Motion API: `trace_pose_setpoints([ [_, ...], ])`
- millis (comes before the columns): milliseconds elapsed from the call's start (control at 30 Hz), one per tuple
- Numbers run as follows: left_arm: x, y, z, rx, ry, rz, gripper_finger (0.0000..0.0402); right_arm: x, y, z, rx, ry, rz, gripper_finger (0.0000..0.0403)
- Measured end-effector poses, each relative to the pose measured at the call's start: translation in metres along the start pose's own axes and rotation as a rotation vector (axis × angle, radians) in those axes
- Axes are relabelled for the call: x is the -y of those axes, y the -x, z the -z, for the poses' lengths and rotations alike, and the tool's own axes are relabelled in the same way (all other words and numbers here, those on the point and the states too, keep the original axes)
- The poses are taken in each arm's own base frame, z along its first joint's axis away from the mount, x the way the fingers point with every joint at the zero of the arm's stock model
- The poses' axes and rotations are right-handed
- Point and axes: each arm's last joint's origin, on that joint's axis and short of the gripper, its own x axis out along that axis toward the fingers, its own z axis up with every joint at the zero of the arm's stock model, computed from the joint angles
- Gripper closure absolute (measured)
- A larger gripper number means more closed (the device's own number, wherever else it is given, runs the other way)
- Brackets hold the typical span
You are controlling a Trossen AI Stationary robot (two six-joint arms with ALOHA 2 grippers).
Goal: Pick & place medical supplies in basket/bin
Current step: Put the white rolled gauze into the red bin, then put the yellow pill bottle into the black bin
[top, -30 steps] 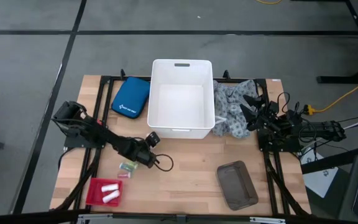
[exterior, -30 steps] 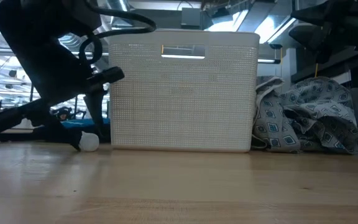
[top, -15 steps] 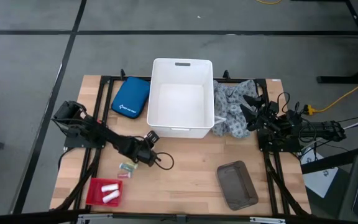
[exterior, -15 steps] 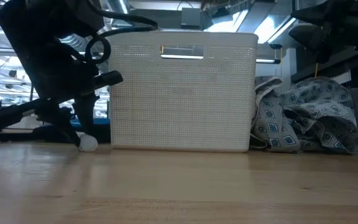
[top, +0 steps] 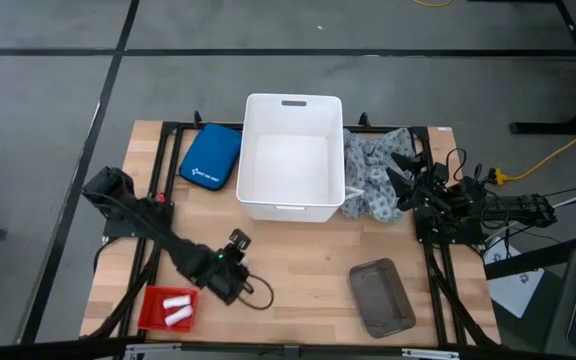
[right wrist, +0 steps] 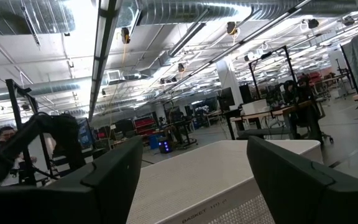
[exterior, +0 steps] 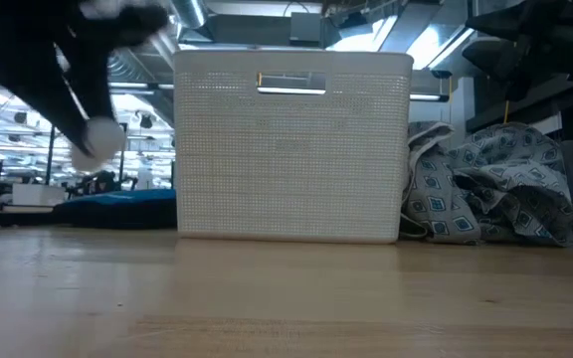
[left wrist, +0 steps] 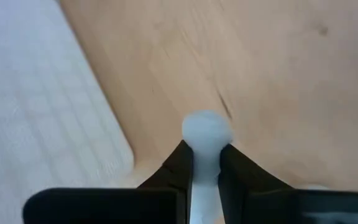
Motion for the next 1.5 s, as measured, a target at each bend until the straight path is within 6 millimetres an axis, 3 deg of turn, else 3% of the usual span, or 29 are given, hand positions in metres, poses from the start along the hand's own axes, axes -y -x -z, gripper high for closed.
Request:
trace_pose_setpoints([
  [267, 0.023, 0.06, -0.003, -0.099, 0.452, 0.17, 0.0363, 0.0, 0.0, 0.0, 0.0, 0.0, 0.0, 0.011],
  [467, 0.054, 0.078, 0.002, -0.183, 0.711, 0.302, 0.0366, 0.0, 0.0, 0.0, 0.0, -0.003, 0.0, 0.0111],
  [733, 0.087, 0.099, 0.014, -0.263, 0.839, 0.384, 0.0361, 0.0, 0.0, 0.0, -0.001, -0.003, 0.001, 0.0111],
  [967, 0.105, 0.098, 0.017, -0.278, 0.885, 0.343, 0.0346, 0.0, 0.0, 0.0, 0.0, 0.019, 0.003, 0.0111],
  [1233, 0.111, 0.083, 0.012, -0.304, 0.881, 0.279, 0.0265, 0.0, 0.0, 0.0, 0.0, 0.02, 0.003, 0.0111],
  [1500, 0.111, 0.083, 0.014, -0.336, 0.875, 0.287, 0.0206, 0.0, 0.0, 0.0, 0.0, 0.02, 0.003, 0.0111],
])
